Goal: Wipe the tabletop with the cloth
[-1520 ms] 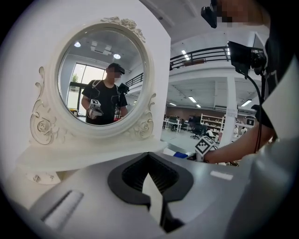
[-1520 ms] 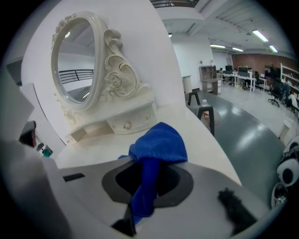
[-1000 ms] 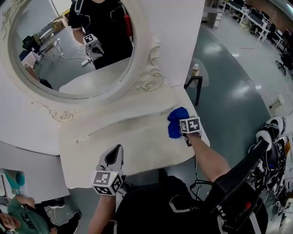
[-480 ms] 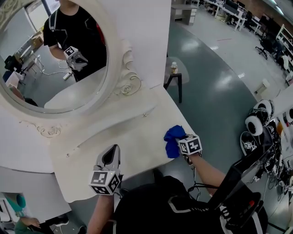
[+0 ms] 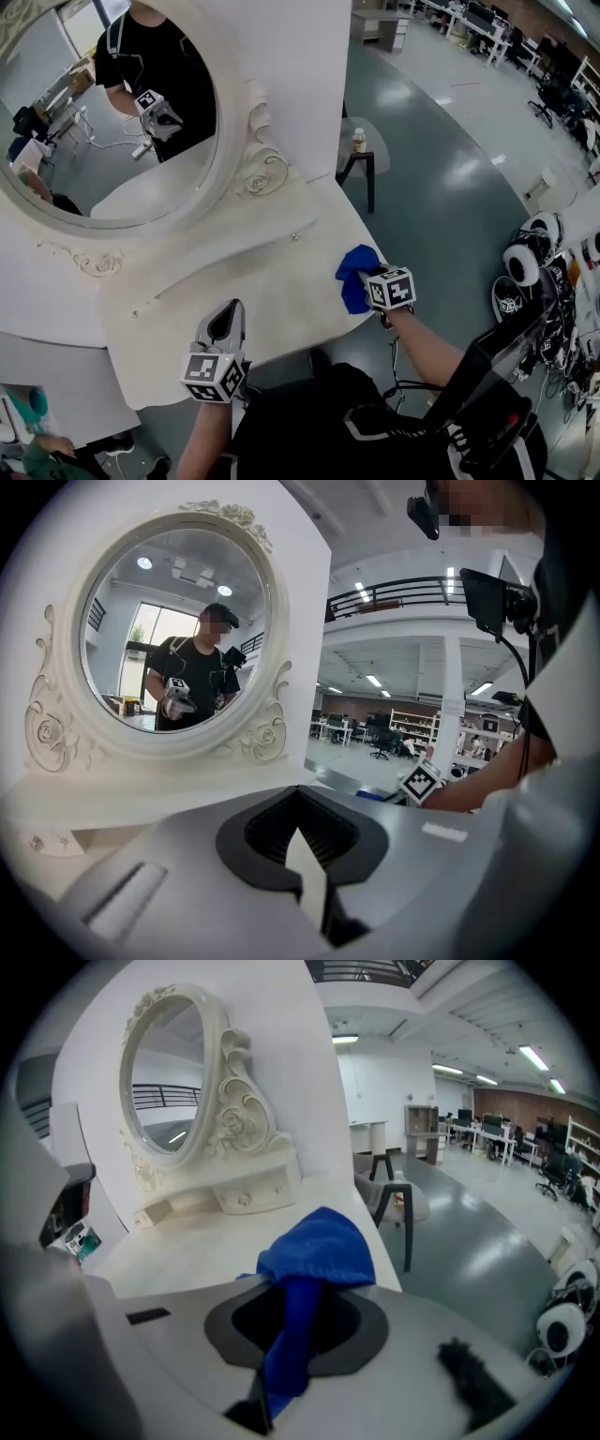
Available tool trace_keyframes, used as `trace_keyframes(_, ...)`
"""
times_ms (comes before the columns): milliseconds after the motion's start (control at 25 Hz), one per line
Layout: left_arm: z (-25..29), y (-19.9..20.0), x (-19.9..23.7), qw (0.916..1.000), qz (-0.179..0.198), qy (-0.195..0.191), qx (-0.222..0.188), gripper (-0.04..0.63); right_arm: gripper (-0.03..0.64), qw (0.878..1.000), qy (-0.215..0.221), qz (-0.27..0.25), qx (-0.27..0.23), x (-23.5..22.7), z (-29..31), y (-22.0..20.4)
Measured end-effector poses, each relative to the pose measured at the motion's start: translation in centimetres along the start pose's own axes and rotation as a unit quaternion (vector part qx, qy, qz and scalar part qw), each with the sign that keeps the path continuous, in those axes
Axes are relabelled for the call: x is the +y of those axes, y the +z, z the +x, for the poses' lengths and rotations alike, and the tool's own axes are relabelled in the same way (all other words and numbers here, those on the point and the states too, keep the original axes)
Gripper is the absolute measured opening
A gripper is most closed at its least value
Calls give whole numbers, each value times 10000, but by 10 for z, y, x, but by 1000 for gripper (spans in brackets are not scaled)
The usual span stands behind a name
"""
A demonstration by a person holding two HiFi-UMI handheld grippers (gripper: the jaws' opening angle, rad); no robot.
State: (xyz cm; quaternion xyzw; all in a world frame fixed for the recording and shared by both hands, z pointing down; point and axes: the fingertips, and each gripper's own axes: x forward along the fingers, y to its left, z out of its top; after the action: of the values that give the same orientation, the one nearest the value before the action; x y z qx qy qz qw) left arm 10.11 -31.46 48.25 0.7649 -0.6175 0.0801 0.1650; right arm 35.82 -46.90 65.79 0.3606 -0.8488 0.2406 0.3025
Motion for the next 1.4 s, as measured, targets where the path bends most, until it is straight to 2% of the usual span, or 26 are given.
trace_keyframes(200,-10,-2,3,9996,-38,291,22,6,54,9998,-58,-105,-152,-24,49,65)
trace_keyframes(440,-24,-5,9,9978,-85,645,82,6,54,9995,-311,47,68,-53,94,91)
trace_keyframes(680,-26,-9,14,9969,-100,773,121,6,55,9988,-437,-178,152,-57,94,79)
trace_keyframes(840,-21,-7,12,9975,-95,697,102,6,55,9988,-463,-89,131,-60,74,56)
trace_keyframes(1080,-16,6,11,9993,51,378,50,6,55,9980,-620,-57,47,-55,26,10)
trace_keyframes(1400,-18,10,-1,9998,184,-56,16,6,55,9947,-902,485,11,-54,-42,-57)
